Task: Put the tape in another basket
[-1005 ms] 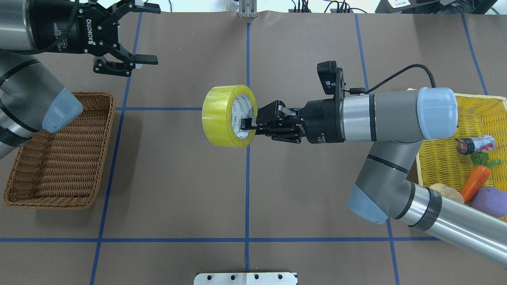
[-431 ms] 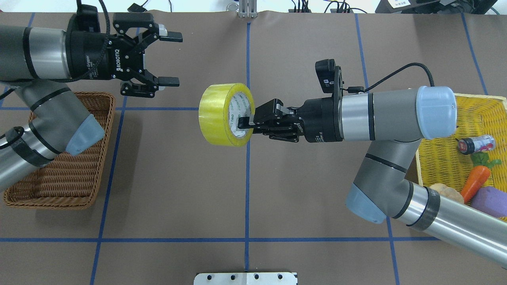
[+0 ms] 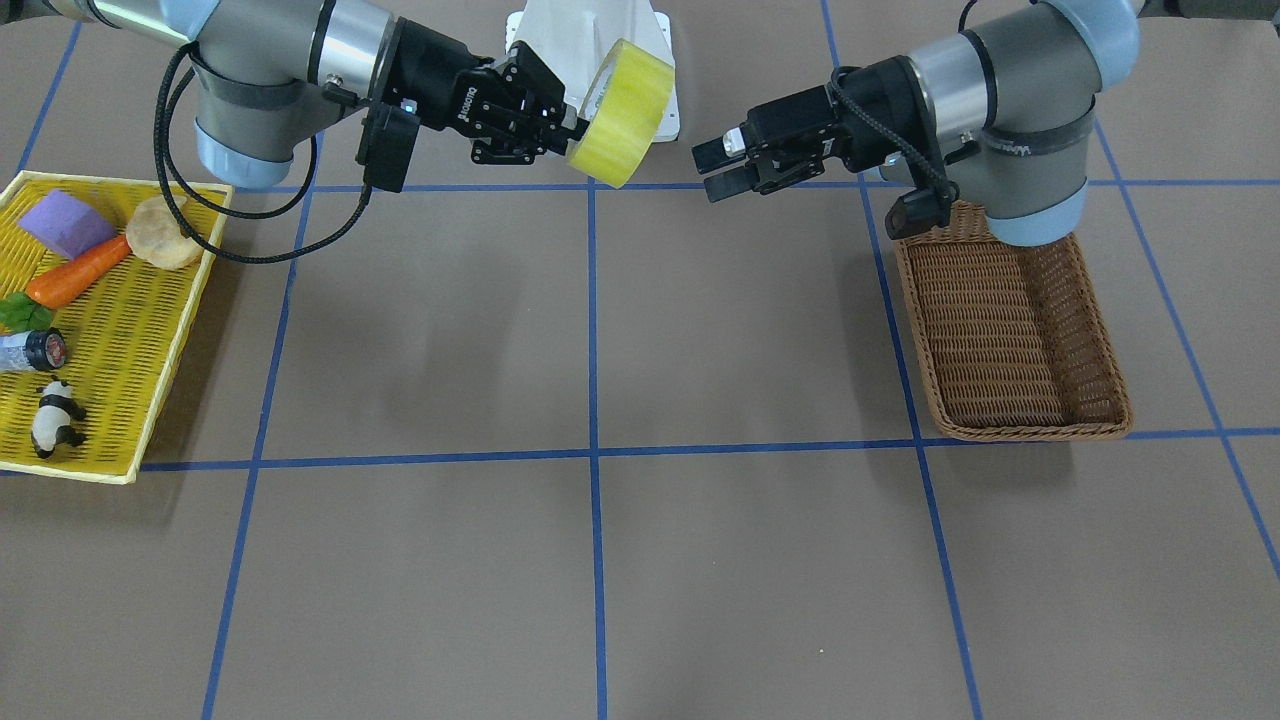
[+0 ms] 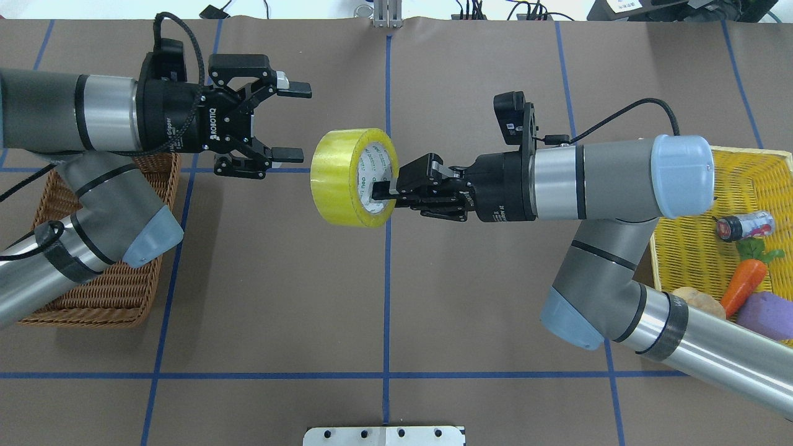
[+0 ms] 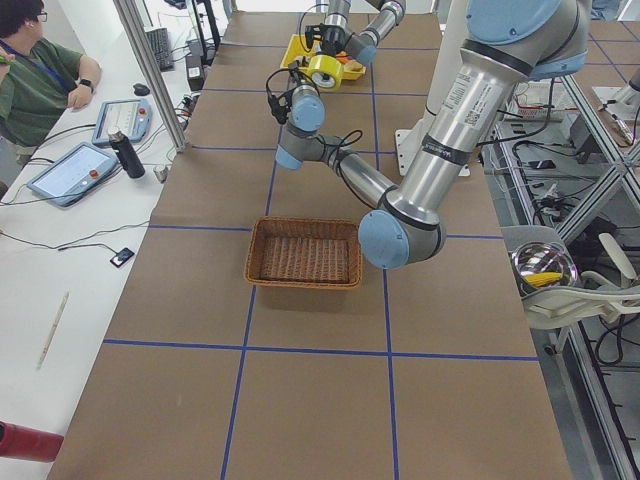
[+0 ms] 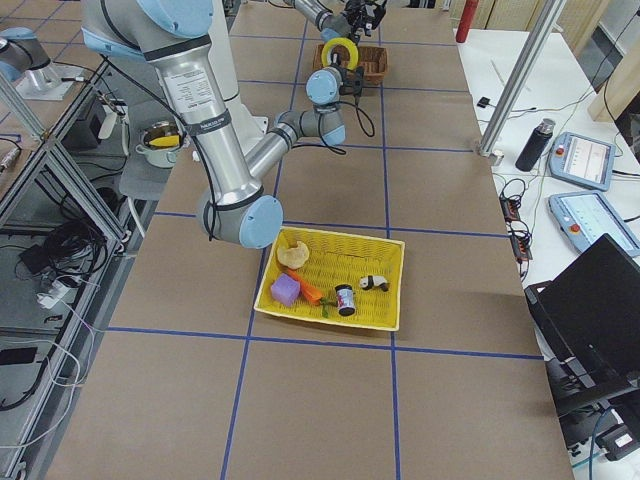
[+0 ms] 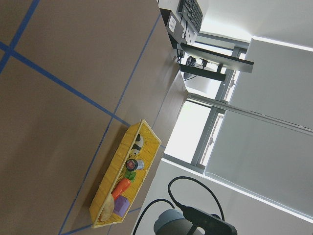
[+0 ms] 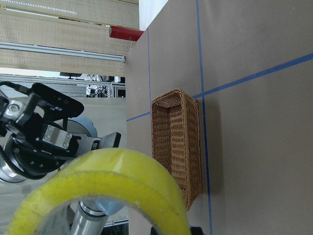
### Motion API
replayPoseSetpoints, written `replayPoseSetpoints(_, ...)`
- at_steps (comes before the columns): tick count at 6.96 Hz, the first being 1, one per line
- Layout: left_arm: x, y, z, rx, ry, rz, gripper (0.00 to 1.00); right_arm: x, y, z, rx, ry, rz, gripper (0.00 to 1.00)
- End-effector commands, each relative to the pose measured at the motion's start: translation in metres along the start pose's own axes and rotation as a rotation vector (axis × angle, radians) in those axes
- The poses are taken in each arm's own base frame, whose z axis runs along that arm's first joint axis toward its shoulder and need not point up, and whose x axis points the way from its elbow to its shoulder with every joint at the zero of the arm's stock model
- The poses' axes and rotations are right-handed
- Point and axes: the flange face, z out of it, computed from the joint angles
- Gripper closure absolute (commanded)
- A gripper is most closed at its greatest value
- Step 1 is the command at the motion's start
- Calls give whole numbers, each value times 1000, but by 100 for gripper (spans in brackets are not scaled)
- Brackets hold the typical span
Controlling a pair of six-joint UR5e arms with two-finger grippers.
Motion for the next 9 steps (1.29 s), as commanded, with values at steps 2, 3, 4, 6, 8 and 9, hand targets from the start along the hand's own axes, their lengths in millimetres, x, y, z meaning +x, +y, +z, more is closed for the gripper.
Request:
replayPoseSetpoints(2, 0, 18, 10, -40, 7, -8, 3, 1, -1, 0, 5, 0, 0, 100)
replayPoseSetpoints(3, 7, 26, 10, -47, 14, -4, 11, 1, -1, 0, 6, 2, 1, 100)
replayPoseSetpoints(4, 11, 30, 9, -52, 20, 0, 21, 1, 1, 2, 2, 2, 2, 100)
replayPoseSetpoints(6, 12, 37, 20, -57, 40, -4, 30, 2, 1, 2, 0, 4, 3, 100)
replayPoseSetpoints(8, 9, 43, 30, -55, 57, -15, 47, 2, 1, 1, 0, 2, 1, 100)
replayPoseSetpoints(9, 11, 44, 29, -58, 60, -11, 54, 3, 2, 2, -3, 4, 2, 100)
